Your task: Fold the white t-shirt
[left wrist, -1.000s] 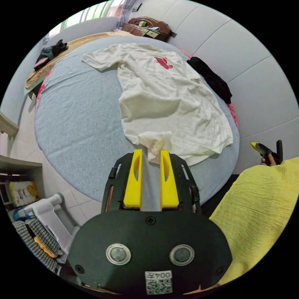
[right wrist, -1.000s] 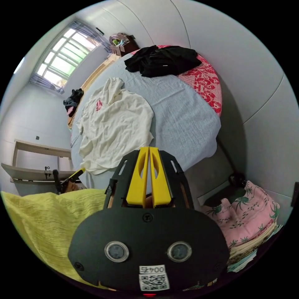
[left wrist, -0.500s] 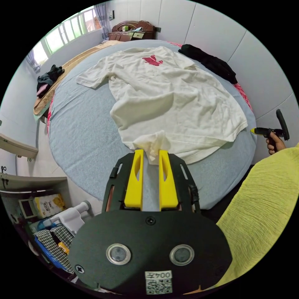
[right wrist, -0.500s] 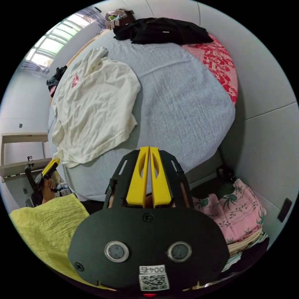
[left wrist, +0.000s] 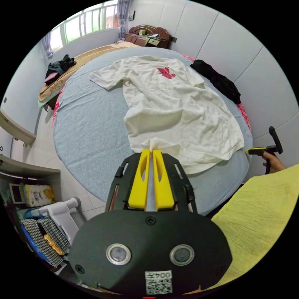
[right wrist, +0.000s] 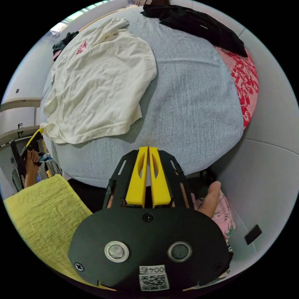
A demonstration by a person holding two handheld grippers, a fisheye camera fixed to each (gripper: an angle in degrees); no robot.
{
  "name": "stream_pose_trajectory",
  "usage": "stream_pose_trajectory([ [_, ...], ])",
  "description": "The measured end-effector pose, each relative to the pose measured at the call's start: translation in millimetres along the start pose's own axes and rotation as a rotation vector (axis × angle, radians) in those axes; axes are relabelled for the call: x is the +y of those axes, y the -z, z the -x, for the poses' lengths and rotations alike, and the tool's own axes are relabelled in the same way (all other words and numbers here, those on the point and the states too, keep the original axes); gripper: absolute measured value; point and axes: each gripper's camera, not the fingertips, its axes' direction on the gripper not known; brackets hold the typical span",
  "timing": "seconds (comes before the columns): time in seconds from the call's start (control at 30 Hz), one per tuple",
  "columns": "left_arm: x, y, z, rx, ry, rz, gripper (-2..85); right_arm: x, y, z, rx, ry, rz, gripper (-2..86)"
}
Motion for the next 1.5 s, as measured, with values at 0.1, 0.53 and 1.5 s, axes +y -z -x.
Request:
stream_pose_trajectory([
  [0.1,-3.7,12.5,4.5,0.036,0.020,-0.003,1.4,-15.7,-6.4,6.9,0.018,0.043,0.030,-0.6],
  [0.53,32.9,150.3,130.2,0.090,0.471,-0.224,1.1,-47.4,-21.3,46.0,-0.061,0.182,-0.137,8.7],
  [1.5,1.4,161.9,200.7,0.137,0.487,-0.145,1.2,-218.0,-67.0,117.9,-0.254,0.136,-0.204,9.3],
])
